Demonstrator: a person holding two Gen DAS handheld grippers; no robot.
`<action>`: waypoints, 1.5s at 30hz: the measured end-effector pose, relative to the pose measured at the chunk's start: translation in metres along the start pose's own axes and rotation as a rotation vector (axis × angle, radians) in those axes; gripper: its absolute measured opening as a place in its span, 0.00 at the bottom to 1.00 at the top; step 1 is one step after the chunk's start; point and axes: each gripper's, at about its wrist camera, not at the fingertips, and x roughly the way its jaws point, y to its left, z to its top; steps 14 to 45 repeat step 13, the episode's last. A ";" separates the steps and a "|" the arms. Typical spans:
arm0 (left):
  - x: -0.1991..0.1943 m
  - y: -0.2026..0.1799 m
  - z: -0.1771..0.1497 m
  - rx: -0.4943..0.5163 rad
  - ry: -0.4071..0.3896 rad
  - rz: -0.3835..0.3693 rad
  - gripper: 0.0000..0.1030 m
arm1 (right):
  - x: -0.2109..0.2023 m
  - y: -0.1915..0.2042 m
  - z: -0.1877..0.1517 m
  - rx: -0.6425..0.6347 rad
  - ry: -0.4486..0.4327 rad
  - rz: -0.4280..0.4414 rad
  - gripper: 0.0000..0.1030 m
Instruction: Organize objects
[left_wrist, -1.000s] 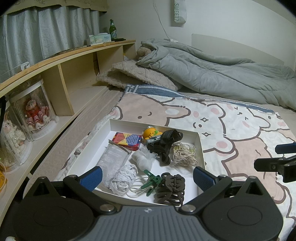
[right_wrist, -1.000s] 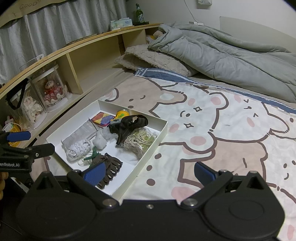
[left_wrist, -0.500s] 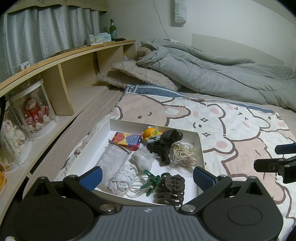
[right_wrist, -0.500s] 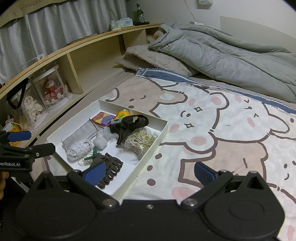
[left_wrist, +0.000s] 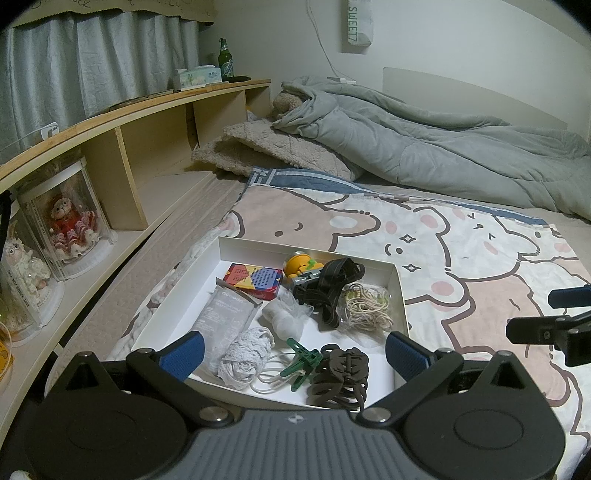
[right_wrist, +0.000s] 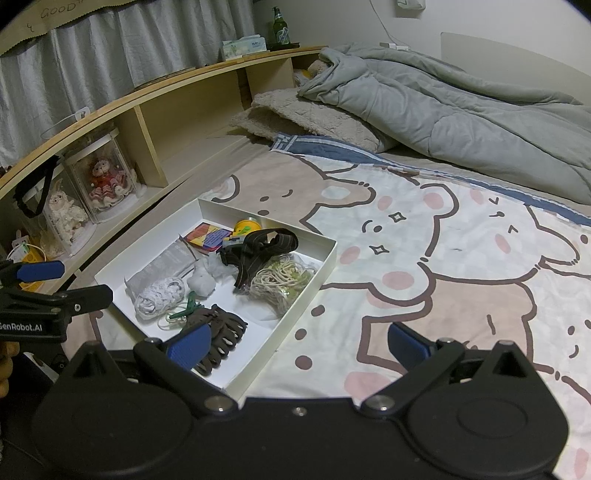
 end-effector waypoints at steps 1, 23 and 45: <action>0.000 0.000 0.000 0.000 0.000 0.000 1.00 | 0.000 0.000 0.000 0.000 0.000 0.000 1.00; 0.001 0.000 -0.001 -0.008 0.006 0.000 1.00 | 0.000 0.000 0.000 0.000 0.000 0.000 1.00; 0.001 0.000 -0.001 -0.008 0.006 0.000 1.00 | 0.000 0.000 0.000 0.000 0.000 0.000 1.00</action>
